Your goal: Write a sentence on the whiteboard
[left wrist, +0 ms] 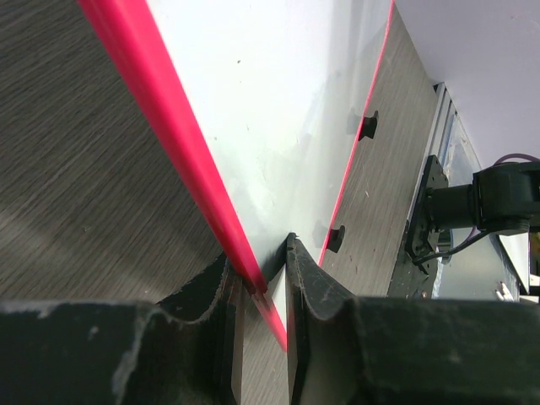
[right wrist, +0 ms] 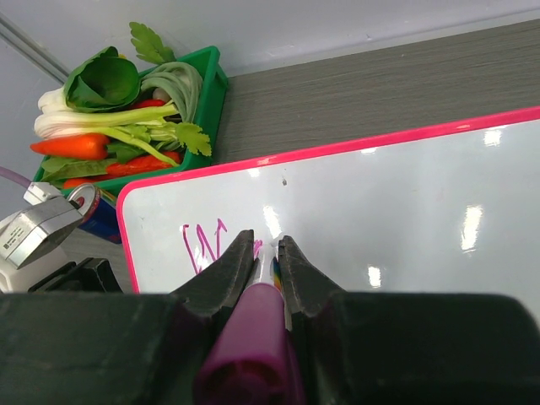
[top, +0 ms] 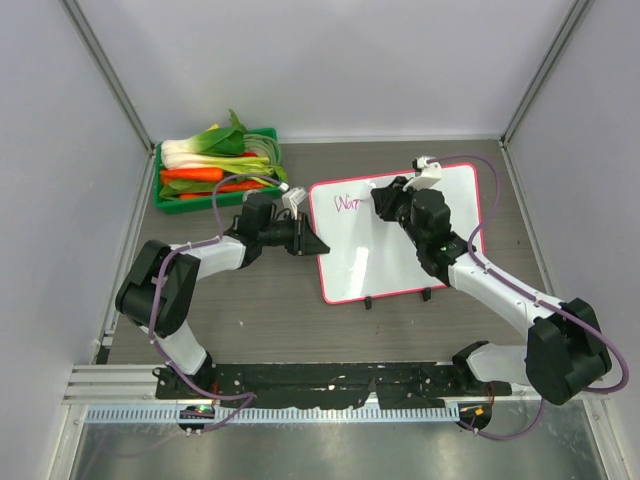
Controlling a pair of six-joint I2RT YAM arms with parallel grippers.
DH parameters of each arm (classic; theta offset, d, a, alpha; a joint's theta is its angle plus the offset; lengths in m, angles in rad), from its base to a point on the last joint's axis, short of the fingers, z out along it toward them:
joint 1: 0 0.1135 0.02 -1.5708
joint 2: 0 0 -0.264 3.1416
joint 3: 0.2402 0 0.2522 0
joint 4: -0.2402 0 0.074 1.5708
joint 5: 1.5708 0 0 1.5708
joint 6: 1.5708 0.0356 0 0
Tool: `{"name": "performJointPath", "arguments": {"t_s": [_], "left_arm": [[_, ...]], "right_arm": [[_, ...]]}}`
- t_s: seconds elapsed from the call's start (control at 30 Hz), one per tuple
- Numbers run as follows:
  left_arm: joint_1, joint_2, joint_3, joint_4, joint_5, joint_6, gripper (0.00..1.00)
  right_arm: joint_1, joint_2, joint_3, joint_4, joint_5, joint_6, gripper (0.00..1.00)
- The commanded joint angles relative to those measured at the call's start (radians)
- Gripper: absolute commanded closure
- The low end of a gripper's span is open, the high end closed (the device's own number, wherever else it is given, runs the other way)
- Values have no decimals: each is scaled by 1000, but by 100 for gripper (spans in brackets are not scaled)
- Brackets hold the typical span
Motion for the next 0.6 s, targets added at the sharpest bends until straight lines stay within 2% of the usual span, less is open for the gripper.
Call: {"name": "performJointPath", "arguments": {"t_s": [0.0, 0.57], "left_arm": [[-28, 34, -9, -85, -65, 127, 100], [-28, 36, -7, -87, -64, 127, 100]], "right_arm": [[-4, -12, -2, 17, 33, -19, 98], [-4, -60, -65, -3, -32, -19, 99]]}}
